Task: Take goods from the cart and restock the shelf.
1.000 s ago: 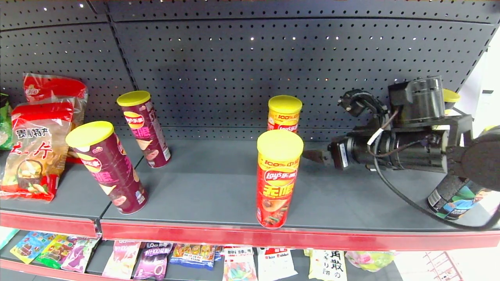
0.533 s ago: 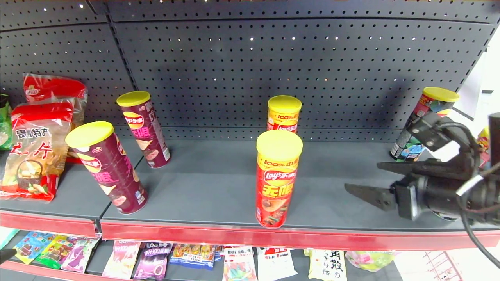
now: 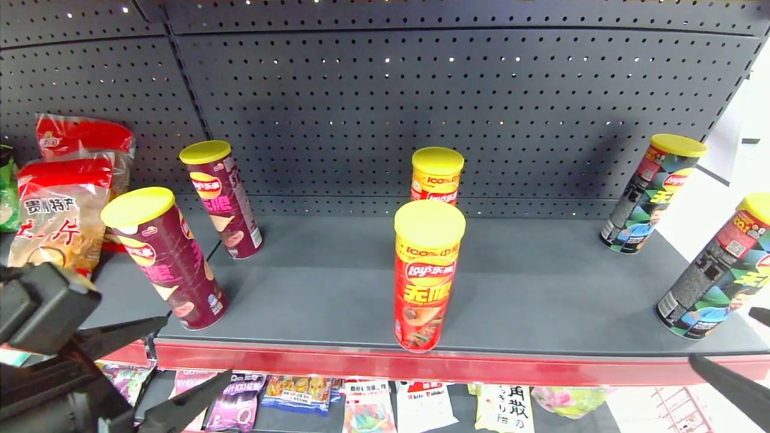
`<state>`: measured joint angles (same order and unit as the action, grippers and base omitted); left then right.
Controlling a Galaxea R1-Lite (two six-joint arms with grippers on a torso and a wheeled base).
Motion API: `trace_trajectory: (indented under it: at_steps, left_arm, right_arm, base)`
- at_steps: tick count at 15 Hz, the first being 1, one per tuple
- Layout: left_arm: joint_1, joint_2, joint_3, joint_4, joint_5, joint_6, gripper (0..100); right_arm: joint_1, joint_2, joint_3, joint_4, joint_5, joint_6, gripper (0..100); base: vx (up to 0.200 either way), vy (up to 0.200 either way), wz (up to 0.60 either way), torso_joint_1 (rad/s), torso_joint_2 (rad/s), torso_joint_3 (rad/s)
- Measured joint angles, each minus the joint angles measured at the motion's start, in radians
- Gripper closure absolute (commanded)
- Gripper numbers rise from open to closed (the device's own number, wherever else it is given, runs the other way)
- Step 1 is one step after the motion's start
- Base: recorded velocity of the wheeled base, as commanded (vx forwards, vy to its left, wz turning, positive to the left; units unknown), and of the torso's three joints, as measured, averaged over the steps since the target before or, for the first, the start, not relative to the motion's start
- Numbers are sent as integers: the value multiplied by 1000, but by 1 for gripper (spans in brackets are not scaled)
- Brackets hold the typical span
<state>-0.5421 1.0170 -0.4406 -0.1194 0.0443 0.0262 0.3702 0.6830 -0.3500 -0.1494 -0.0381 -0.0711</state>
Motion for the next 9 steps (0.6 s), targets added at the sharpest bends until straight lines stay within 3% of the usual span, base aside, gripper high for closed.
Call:
trace_trajectory:
  at_steps: [5,9]
  left_arm:
    - [-43,297,-139,-26,-32,-5,0]
    - [-99,510,-283,-27,-31,-6,0]
  right_arm:
    - [-150,-259,49,172,-41,34,0]
    - [-208,-372,54,249,-42,60,0]
  base:
    - [0,0,0,0,0,0]
    - [0,0,0,0,0,0]
